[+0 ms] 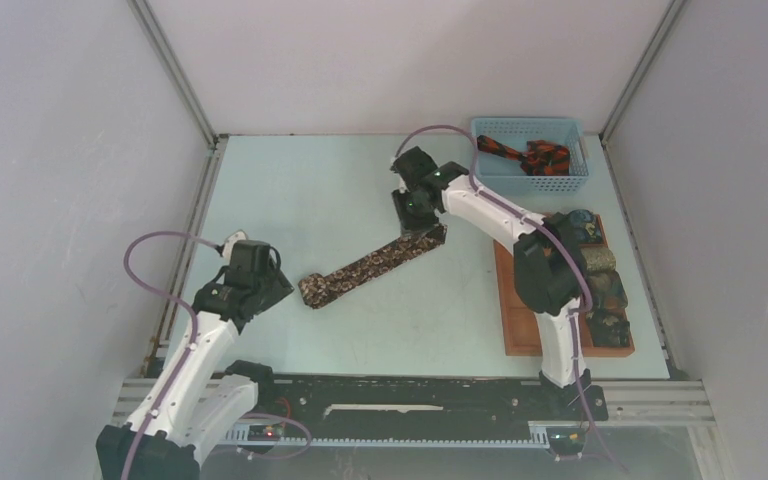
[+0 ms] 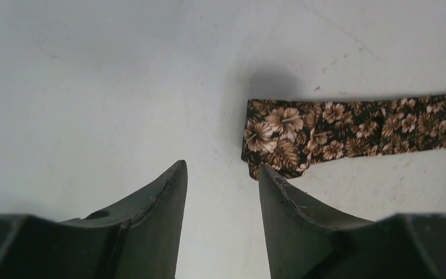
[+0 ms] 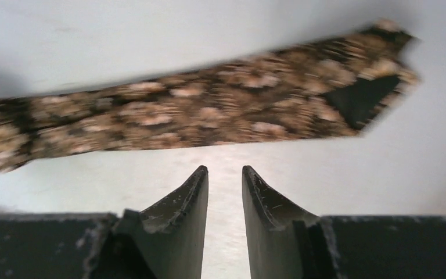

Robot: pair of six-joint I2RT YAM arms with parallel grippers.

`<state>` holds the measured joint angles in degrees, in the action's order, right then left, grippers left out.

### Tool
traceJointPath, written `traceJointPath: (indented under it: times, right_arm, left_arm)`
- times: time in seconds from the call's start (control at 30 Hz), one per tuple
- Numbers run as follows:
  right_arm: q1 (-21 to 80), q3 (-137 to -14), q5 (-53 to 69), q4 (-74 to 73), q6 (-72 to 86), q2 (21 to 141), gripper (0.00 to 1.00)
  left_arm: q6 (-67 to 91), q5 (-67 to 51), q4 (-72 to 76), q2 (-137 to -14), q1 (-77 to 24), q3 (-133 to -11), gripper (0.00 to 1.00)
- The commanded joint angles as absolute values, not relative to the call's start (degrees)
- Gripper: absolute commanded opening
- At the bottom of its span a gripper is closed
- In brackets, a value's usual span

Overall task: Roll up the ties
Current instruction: Roll the tie at the center of the board.

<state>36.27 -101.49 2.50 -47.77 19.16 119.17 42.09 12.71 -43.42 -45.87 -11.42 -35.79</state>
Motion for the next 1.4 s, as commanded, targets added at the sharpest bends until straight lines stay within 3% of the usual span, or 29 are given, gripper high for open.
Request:
traceJointPath:
  times: [0.0, 0.2, 0.33, 0.5, 0.7, 1.37]
  right_arm:
    - [42.39, -97.74, 15.53, -35.80, 23.01, 114.10, 0.28]
    - [52.15, -85.93, 12.20, -20.66, 29.85, 111.03, 0.18]
    - [59.05, -86.75, 5.84, -18.62, 32.16, 113.90, 0.14]
    - [63.30, -88.37, 1.64, -17.17, 34.19, 118.65, 0.07]
    - [66.15, -90.00, -1.78, -15.60, 34.17, 123.87, 0.00]
    - [67.02, -91.74, -8.95, -8.88, 35.43, 129.87, 0.00]
  left_arm:
    - [39.77, 18.05, -40.52, -51.18, -9.86, -42.65, 0.54]
    - [29.49, 7.45, -42.46, -72.58, -3.42, -54.26, 0.49]
    - [26.07, 2.79, -45.05, -86.61, -3.17, -61.40, 0.41]
    - [22.43, 1.17, -47.78, -95.52, -3.16, -64.82, 0.35]
    - [20.68, 0.88, -49.59, -98.13, -3.22, -65.48, 0.33]
    - [20.08, -3.60, -50.43, -97.83, -5.93, -60.52, 0.28]
